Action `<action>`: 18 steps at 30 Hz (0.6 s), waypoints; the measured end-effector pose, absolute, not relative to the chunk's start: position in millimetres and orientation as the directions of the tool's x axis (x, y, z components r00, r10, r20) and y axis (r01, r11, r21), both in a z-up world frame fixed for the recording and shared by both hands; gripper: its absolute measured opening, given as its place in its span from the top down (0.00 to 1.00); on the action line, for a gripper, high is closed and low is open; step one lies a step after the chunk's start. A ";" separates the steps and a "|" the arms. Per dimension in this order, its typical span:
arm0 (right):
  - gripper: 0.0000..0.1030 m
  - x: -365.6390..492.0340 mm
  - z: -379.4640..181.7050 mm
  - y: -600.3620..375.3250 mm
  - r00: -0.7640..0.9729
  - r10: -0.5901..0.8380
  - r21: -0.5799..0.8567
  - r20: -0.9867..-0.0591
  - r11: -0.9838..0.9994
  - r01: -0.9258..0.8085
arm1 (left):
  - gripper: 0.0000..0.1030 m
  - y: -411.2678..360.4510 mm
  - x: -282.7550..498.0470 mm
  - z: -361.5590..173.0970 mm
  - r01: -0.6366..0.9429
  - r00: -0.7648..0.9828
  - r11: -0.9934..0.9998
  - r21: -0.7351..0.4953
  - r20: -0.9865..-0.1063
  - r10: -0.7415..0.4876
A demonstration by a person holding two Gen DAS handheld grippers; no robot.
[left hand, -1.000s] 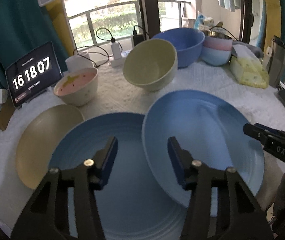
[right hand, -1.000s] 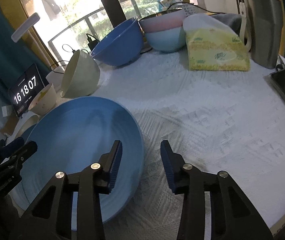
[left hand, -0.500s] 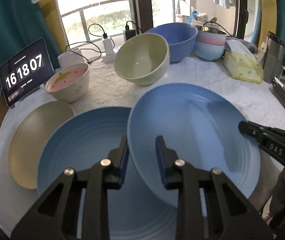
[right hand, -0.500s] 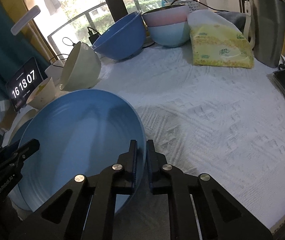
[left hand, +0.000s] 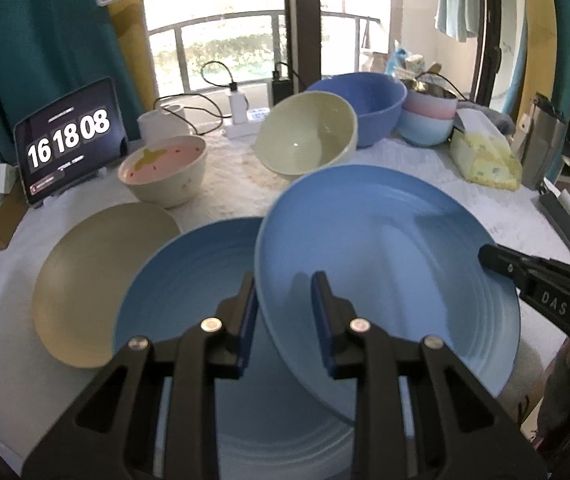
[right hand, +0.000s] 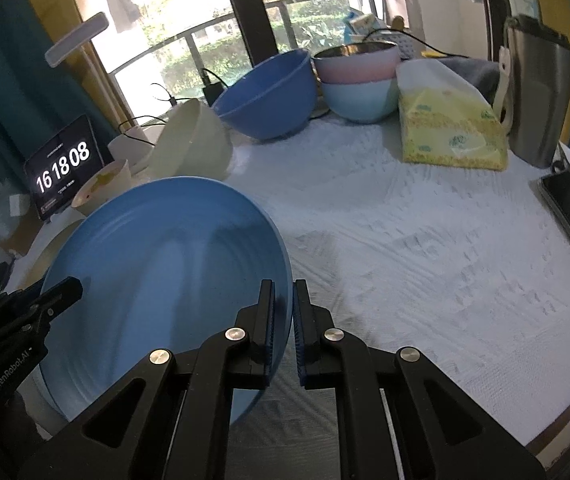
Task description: Organize plates and bowls
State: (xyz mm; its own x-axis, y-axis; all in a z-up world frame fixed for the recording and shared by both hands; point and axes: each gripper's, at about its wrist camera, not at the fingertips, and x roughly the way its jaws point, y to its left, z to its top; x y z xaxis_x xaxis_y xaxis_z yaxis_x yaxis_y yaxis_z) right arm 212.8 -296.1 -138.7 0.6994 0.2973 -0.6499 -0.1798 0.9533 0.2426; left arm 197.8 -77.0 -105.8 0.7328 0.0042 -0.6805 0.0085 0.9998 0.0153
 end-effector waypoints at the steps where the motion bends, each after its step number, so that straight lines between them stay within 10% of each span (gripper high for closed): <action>1: 0.90 212.2 -137.0 -292.9 0.700 0.298 0.240 -0.649 0.953 -0.183 | 0.73 -73.4 196.2 -104.6 0.003 0.736 1.000 0.012 -0.677 0.006; 18: 0.90 205.6 -130.3 -224.2 0.668 0.345 0.211 -0.659 0.938 -0.276 | 0.73 -13.8 166.6 -102.8 -0.107 0.757 0.994 0.028 -0.646 0.100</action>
